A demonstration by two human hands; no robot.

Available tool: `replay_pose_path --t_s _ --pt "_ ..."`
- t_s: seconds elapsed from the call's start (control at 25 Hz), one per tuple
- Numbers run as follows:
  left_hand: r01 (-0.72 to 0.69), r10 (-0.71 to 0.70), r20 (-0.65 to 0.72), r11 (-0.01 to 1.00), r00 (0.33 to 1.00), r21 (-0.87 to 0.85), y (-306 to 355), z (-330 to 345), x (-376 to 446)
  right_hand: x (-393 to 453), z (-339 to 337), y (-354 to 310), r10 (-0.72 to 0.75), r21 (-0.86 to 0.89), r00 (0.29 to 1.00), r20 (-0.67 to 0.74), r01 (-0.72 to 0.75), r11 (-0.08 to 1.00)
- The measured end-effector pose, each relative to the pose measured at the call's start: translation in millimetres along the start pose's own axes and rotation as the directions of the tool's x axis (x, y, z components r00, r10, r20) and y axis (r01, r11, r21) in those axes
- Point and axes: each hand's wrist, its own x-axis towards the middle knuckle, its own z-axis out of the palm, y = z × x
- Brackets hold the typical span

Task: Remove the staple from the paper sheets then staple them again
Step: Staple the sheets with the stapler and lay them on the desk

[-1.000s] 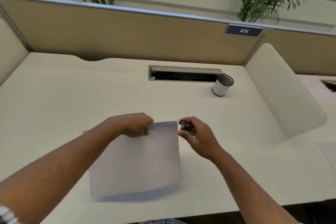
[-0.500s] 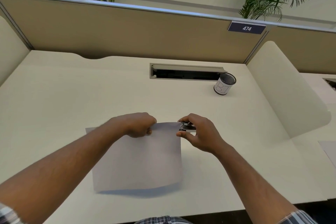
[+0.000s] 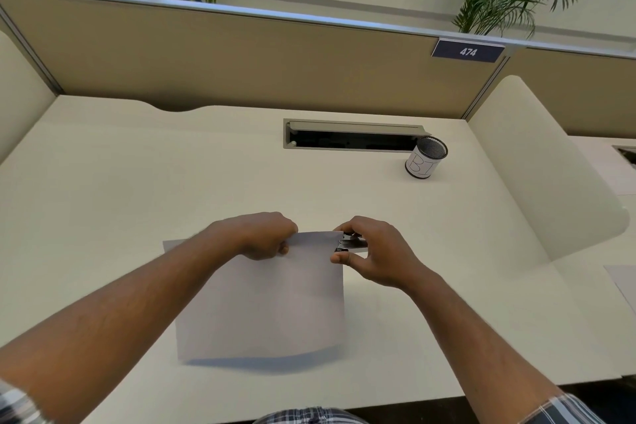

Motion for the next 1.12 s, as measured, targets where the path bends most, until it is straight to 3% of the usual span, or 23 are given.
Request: replay_pose_path --t_s 1.12 --pt "-0.003 0.003 0.014 1.0 1.0 -0.002 9.0 -0.6 -5.2 4.8 3.2 -6.1 0.023 -0.025 0.997 -0.077 -0.025 0.999"
